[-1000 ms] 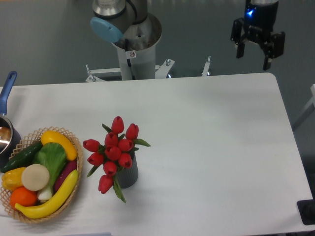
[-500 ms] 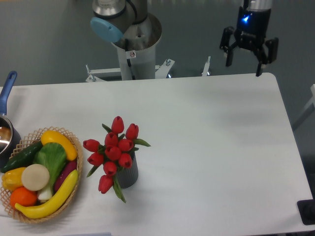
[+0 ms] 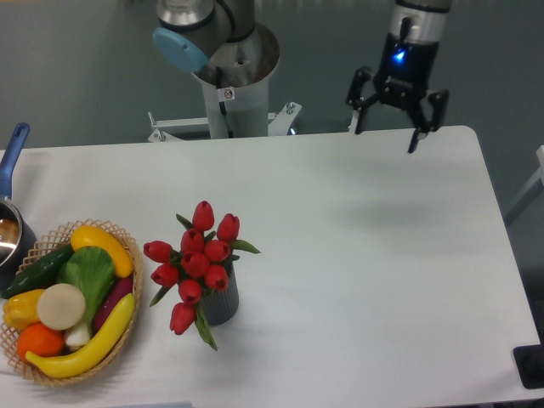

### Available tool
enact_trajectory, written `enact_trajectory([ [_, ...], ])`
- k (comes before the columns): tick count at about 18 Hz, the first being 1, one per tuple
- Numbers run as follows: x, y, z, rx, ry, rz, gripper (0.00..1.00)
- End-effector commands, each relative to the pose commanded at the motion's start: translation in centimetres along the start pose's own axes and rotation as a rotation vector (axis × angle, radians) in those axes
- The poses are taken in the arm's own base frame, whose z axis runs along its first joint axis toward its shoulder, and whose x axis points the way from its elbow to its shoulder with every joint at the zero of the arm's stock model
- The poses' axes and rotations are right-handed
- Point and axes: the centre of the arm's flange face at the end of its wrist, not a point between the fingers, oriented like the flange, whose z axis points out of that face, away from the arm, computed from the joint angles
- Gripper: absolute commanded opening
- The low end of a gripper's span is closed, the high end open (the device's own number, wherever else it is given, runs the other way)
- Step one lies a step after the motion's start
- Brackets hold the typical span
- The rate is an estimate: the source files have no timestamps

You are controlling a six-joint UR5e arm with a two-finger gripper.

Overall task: Pick up the flowers from the vase
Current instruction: 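Move the open gripper down toward the red tulips in the vase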

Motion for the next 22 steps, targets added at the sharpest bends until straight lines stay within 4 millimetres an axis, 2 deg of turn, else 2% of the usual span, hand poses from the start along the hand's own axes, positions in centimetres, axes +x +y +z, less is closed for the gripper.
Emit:
enact_trajectory([
  [2,0.7,-1.1,1.1,0.076,0.036,-0.02,1.0],
  [5,1.8,-1.6,2.6,0.253,0.064,-0.025,1.0],
  [8,2.5,-1.8,3.6,0.288,0.068,-0.018,1.0],
  [10,3.3,-3.3,4.9,0.34,0.113,0.0,1.0],
  [15,4.7,-5.4,7.1,0.398,0.183,0.027,1.0],
  [22,4.7,-6.3,8.1,0.446,0.22,0.016,1.0],
])
